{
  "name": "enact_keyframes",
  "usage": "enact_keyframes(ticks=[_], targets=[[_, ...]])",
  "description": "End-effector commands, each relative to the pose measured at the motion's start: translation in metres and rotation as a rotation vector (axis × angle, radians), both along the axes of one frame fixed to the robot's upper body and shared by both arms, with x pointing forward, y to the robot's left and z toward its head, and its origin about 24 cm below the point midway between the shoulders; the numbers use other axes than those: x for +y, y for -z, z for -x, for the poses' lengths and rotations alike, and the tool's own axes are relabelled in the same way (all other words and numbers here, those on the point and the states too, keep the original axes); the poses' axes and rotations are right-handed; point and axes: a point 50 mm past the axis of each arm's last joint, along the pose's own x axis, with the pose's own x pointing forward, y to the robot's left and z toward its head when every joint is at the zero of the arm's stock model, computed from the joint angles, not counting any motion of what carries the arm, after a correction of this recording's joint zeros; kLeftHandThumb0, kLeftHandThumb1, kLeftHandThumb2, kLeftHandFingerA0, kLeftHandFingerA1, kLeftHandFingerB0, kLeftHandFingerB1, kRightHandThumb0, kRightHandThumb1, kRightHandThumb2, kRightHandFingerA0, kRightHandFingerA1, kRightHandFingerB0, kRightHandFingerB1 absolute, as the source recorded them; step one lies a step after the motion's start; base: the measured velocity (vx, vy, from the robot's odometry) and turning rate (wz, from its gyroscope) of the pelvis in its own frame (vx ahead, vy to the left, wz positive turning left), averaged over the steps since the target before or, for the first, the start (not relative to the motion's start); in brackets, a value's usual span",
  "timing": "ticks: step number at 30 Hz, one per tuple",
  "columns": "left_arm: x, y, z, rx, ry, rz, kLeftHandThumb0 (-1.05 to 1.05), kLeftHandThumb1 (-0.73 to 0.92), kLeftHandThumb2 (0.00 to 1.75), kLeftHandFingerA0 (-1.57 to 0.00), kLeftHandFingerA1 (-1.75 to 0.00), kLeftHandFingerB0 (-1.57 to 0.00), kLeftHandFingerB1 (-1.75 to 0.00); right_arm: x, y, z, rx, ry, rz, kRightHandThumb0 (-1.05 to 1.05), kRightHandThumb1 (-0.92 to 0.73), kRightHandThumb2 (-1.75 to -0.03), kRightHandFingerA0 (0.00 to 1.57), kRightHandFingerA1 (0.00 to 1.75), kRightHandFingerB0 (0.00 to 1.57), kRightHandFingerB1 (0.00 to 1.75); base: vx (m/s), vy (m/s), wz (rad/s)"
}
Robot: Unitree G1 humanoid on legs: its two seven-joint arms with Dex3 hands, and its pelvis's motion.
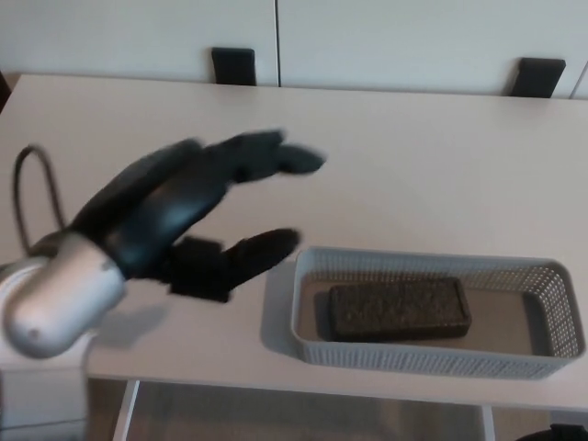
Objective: The robot walks towards a desk on which an eraser is kept on the left hand side and a container is kept on the right hand side. The robot picks up the eraser using its left hand and places it in the container.
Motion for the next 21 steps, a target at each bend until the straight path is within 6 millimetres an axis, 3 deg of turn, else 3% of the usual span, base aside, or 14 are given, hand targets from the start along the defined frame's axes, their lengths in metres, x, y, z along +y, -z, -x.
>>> enact_keyframes(ticks=[1, 2, 3, 4, 5, 9, 10, 11, 12, 15, 16, 19, 20, 21], targets=[[0.124, -0.03, 0.135, 0.229, 0.768, 0.6, -1.04, 0.87, 1.38, -0.33, -0.51, -0.27, -0.44, -0.016, 0.011, 0.023, 0.076, 0.041, 0.05, -0.39, -0.68, -0.59, 0.48, 0.44, 0.41, 0.38, 0.0, 0.0, 0.0], [0.125, -0.028, 0.136, 0.236, 0.766, 0.62, -1.04, 0.87, 1.38, -0.33, -0.51, -0.27, -0.44, -0.016, 0.011, 0.023, 0.075, 0.039, 0.052, -0.39, -0.68, -0.59, 0.48, 0.44, 0.41, 0.38, 0.0, 0.0, 0.0], [0.128, -0.02, 0.14, 0.274, 0.729, 0.696, -1.05, 0.92, 0.85, -0.45, -0.5, -0.38, -0.41, -0.016, 0.012, 0.023, 0.073, 0.035, 0.056, -0.4, -0.68, -0.59, 0.49, 0.44, 0.42, 0.38, 0.0, 0.0, 0.0], [0.131, -0.011, 0.144, 0.339, 0.688, 0.748, -0.88, 0.78, 1.29, -0.46, -0.58, -0.26, -0.44, -0.017, 0.011, 0.023, 0.071, 0.042, 0.051, -0.4, -0.67, -0.59, 0.49, 0.44, 0.42, 0.38, 0.0, 0.0, 0.0], [0.131, -0.007, 0.146, 0.372, 0.678, 0.771, -1.04, 0.92, 0.85, -0.46, -0.48, -0.39, -0.38, -0.017, 0.011, 0.023, 0.072, 0.042, 0.052, -0.4, -0.68, -0.59, 0.49, 0.44, 0.42, 0.38, 0.0, 0.0, 0.0], [0.138, 0.011, 0.159, 0.459, 0.603, 0.9, -0.98, 0.92, 0.75, -0.5, -0.46, -0.41, -0.38, -0.018, 0.012, 0.023, 0.081, 0.044, 0.058, -0.4, -0.67, -0.59, 0.48, 0.43, 0.42, 0.38, 0.0, 0.0, 0.0], [0.141, 0.013, 0.162, 0.478, 0.565, 0.896, -0.84, 0.73, 1.21, -0.47, -0.57, -0.28, -0.46, -0.018, 0.012, 0.022, 0.077, 0.041, 0.059, -0.41, -0.67, -0.59, 0.5, 0.43, 0.42, 0.38, 0.0, 0.0, 0.0], [0.143, 0.015, 0.165, 0.502, 0.535, 0.891, -0.86, 0.73, 1.2, -0.47, -0.57, -0.28, -0.45, -0.018, 0.012, 0.021, 0.074, 0.035, 0.06, -0.41, -0.67, -0.59, 0.49, 0.44, 0.42, 0.38, 0.0, 0.0, 0.0], [0.145, 0.019, 0.17, 0.554, 0.491, 0.891, -0.95, 0.92, 0.71, -0.49, -0.44, -0.43, -0.37, -0.018, 0.011, 0.022, 0.074, 0.03, 0.06, -0.41, -0.67, -0.59, 0.49, 0.44, 0.42, 0.38, 0.0, 0.0, 0.0], [0.148, 0.028, 0.177, 0.642, 0.436, 0.894, -0.94, 0.92, 0.69, -0.47, -0.42, -0.43, -0.36, -0.018, 0.012, 0.022, 0.079, 0.023, 0.064, -0.42, -0.67, -0.59, 0.5, 0.43, 0.41, 0.37, 0.0, 0.0, 0.0], [0.148, 0.031, 0.179, 0.655, 0.418, 0.894, -0.91, 0.74, 1.18, -0.47, -0.57, -0.3, -0.44, -0.018, 0.012, 0.022, 0.081, 0.024, 0.063, -0.43, -0.67, -0.59, 0.49, 0.43, 0.41, 0.37, 0.0, 0.0, 0.0], [0.146, 0.044, 0.181, 0.75, 0.402, 0.901, -0.93, 0.92, 0.69, -0.47, -0.44, -0.4, -0.36, -0.02, 0.011, 0.021, 0.076, 0.038, 0.058, -0.41, -0.67, -0.59, 0.49, 0.43, 0.41, 0.38, 0.0, 0.0, 0.0], [0.146, 0.047, 0.18, 0.741, 0.401, 0.883, -0.84, 0.72, 1.15, -0.45, -0.57, -0.32, -0.48, -0.02, 0.011, 0.022, 0.075, 0.038, 0.06, -0.41, -0.67, -0.59, 0.49, 0.44, 0.41, 0.38, 0.0, 0.0, 0.0], [0.146, 0.048, 0.18, 0.737, 0.401, 0.876, -0.84, 0.72, 1.15, -0.45, -0.57, -0.32, -0.48, -0.02, 0.012, 0.022, 0.074, 0.038, 0.06, -0.41, -0.67, -0.59, 0.49, 0.44, 0.41, 0.38, 0.0, 0.0, 0.0]])
